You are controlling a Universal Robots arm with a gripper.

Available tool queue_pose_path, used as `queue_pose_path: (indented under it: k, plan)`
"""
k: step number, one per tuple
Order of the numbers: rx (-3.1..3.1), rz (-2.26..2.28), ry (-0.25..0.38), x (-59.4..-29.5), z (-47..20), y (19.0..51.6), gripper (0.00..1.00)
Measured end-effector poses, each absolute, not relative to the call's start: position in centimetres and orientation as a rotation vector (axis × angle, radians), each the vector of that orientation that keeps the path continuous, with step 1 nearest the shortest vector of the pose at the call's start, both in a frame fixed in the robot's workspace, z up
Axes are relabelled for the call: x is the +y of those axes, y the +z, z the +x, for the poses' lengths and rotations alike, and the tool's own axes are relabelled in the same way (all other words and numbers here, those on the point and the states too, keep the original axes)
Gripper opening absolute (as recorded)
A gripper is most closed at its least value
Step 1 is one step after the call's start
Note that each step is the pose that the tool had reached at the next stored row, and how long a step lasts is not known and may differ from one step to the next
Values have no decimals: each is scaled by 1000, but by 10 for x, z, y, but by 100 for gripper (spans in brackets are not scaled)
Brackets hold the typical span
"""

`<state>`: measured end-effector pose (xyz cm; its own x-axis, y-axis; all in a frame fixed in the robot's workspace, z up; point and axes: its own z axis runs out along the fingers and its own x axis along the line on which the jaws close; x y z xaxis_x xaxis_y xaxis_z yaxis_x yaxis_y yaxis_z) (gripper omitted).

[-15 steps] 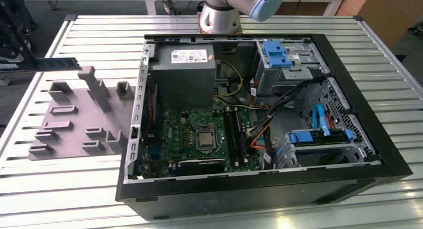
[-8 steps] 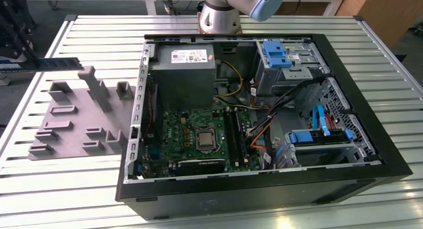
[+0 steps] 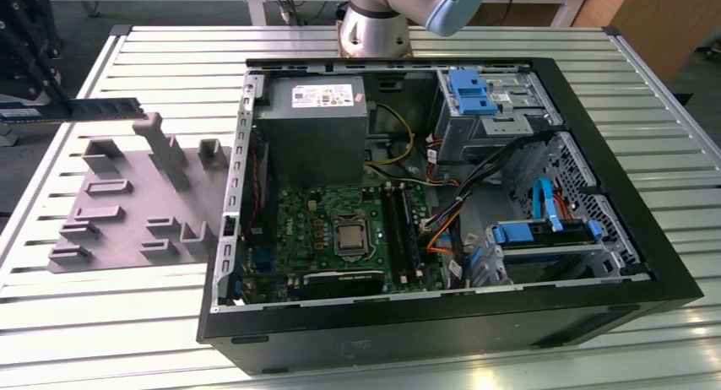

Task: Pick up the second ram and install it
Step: 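Pick up the second ram and move it above second insertion slot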

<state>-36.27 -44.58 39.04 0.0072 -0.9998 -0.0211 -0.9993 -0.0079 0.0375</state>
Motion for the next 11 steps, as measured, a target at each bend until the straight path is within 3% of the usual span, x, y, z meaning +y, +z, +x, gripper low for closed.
queue_pose_path:
  k: [11]
  plan:
    - [-2204,2221,-65,-446,-357,390,14]
